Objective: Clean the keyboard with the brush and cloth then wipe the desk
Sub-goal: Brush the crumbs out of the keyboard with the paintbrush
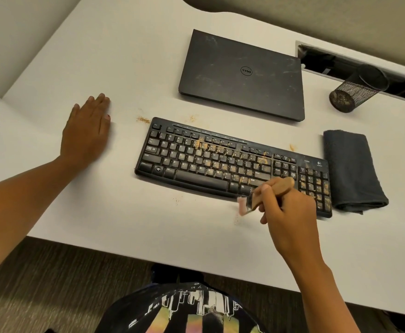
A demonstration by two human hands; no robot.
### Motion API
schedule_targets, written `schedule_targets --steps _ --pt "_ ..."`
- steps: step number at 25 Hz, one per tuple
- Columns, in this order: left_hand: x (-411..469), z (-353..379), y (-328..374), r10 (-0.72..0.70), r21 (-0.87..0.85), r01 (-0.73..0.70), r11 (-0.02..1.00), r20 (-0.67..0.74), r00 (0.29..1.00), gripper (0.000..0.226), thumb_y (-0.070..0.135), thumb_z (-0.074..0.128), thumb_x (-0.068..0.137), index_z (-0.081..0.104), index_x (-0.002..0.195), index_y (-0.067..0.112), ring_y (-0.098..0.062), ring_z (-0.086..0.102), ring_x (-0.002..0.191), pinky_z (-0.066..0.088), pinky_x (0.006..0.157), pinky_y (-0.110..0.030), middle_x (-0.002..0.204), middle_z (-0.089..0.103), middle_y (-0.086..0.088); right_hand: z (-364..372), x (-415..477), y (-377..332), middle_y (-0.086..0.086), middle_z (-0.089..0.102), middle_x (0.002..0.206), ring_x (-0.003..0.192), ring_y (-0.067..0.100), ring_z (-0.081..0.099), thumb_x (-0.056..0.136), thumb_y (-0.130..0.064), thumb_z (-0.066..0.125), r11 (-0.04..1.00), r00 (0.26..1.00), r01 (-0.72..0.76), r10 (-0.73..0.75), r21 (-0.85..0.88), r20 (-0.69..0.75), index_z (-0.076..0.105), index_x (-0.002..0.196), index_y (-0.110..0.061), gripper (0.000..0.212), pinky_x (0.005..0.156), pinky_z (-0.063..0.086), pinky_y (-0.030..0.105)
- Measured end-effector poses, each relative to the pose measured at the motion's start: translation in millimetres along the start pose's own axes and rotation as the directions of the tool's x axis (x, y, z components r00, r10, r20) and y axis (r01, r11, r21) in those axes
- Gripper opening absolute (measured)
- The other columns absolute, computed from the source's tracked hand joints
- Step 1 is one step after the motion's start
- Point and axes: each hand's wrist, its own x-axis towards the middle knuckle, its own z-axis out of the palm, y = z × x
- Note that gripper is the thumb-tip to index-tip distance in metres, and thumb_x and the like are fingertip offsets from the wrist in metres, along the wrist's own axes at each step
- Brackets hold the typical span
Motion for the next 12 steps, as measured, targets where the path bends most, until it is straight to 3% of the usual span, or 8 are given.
schedule_targets --steps 2,5,6,9,11,12 --pt "-1.0 -0.3 0.7 0.005 0.002 -0.005 1.000 -0.006 1.000 0.048 0.022 0.029 0.104 0.036 0.149 0.010 -0.026 0.026 0.146 0.004 0.116 -0.030 0.156 0.034 -0.008 2.6 -2.0 -5.0 0.002 0.063 0.064 0.052 0.023 0.057 0.099 -0.022 0.048 0.999 0.999 0.045 -0.044 0.017 -0.018 0.067 0.080 -0.012 0.029 0.049 0.048 0.042" --pt "-0.6 -0.9 1.2 0.010 -0.005 -0.010 1.000 0.008 1.000 0.048 0.022 0.028 0.103 0.036 0.149 0.009 -0.027 0.027 0.146 0.006 0.117 -0.033 0.156 0.034 -0.009 9.1 -1.8 -8.1 -0.005 0.067 0.078 0.057 0.015 0.058 0.098 -0.019 0.050 0.992 0.999 0.026 -0.030 0.119 0.029 0.069 0.086 -0.019 0.022 0.045 0.044 0.016" --pt "-0.1 -1.5 1.7 0.013 -0.012 -0.013 1.000 0.010 1.000 0.049 0.023 0.028 0.103 0.036 0.149 0.008 -0.027 0.027 0.145 0.008 0.117 -0.034 0.156 0.034 -0.010 7.8 -2.1 -5.1 -0.008 0.066 0.077 0.056 0.017 0.057 0.098 -0.016 0.051 0.992 1.000 -0.005 0.003 0.124 0.012 0.068 0.083 -0.024 0.024 0.045 0.044 0.016" --pt "0.1 -2.4 2.3 0.017 -0.016 -0.017 1.000 0.003 1.000 0.050 0.023 0.027 0.102 0.037 0.149 0.008 -0.029 0.028 0.145 0.010 0.118 -0.037 0.156 0.035 -0.011 -7.6 -5.0 11.5 -0.012 0.064 0.070 0.054 0.020 0.058 0.098 -0.015 0.049 0.997 0.986 -0.078 0.079 0.012 -0.149 0.058 0.076 -0.038 0.033 0.048 0.050 0.042" --pt "-0.7 -2.5 2.4 0.019 -0.017 -0.019 1.000 -0.003 1.000 0.051 0.025 0.026 0.101 0.037 0.148 0.008 -0.029 0.028 0.145 0.009 0.117 -0.034 0.155 0.035 -0.011 -12.3 -6.9 10.5 -0.013 0.064 0.074 0.056 0.021 0.059 0.098 -0.016 0.049 0.999 0.977 -0.054 0.050 -0.012 -0.207 0.055 0.077 -0.040 0.033 0.049 0.050 0.046" --pt "-0.4 -2.7 2.1 0.020 -0.018 -0.020 1.000 -0.002 1.000 0.052 0.025 0.025 0.101 0.037 0.148 0.008 -0.029 0.029 0.145 0.008 0.116 -0.034 0.155 0.035 -0.011 -9.0 -7.5 5.5 -0.012 0.064 0.076 0.056 0.021 0.059 0.098 -0.016 0.049 0.999 0.982 -0.013 0.019 0.032 -0.189 0.057 0.080 -0.038 0.030 0.048 0.050 0.041"
